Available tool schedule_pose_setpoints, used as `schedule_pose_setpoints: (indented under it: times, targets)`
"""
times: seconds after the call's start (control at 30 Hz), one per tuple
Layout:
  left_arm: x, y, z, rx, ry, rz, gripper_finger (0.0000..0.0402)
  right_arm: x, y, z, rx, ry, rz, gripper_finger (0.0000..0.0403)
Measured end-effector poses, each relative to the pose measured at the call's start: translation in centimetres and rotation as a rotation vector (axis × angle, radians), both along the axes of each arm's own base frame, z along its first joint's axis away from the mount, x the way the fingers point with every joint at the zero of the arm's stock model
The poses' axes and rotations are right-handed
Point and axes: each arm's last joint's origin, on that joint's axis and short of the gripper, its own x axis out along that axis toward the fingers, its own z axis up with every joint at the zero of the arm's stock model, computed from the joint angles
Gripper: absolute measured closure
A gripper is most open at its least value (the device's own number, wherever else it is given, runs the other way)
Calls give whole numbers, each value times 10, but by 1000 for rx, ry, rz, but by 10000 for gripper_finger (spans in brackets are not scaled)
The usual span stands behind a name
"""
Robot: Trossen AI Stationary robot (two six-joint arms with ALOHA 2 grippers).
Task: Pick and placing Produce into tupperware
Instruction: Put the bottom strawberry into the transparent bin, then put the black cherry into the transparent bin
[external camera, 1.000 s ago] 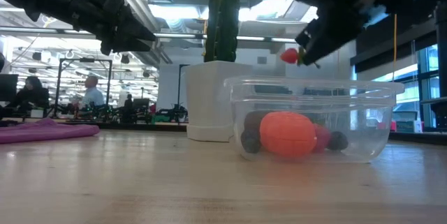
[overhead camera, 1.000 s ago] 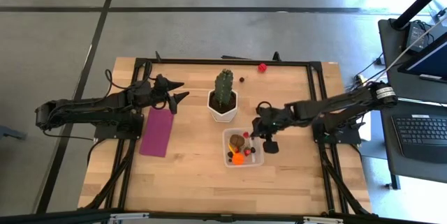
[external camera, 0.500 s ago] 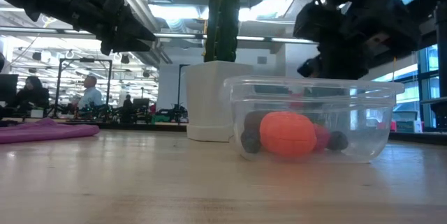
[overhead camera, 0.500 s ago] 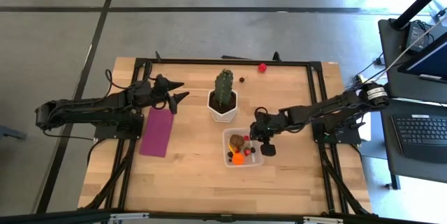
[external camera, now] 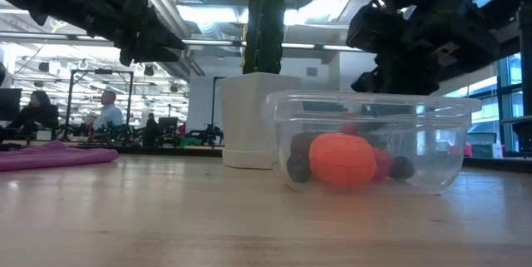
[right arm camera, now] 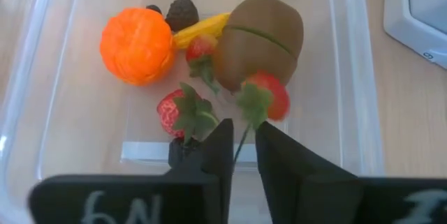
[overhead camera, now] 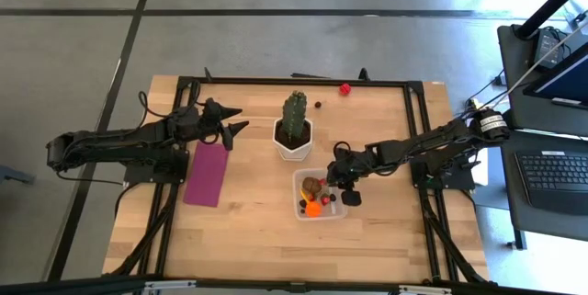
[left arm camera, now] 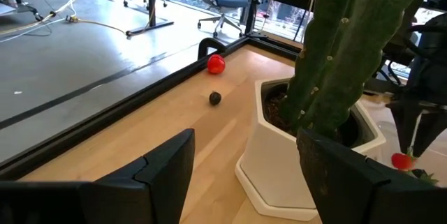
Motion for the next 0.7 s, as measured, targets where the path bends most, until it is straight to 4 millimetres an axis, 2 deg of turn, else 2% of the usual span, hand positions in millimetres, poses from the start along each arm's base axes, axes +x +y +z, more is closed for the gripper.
schedule_pose_setpoints:
  times: [0.27, 0.33, 0.5, 0.7]
  targets:
    - [0, 0, 0, 0, 0, 0, 157, 0, 0, 1, 7, 6, -8, 249]
    - [0, 0, 0, 0, 0, 0, 157, 2, 0, 9, 7, 17, -14, 228]
    - [0, 0, 0, 7, 7, -2, 157, 10, -16, 52, -21, -16, -69, 193]
    - [0, 0, 0, 26, 21, -8, 157, 9, -49, 116, -196, -118, -141, 179]
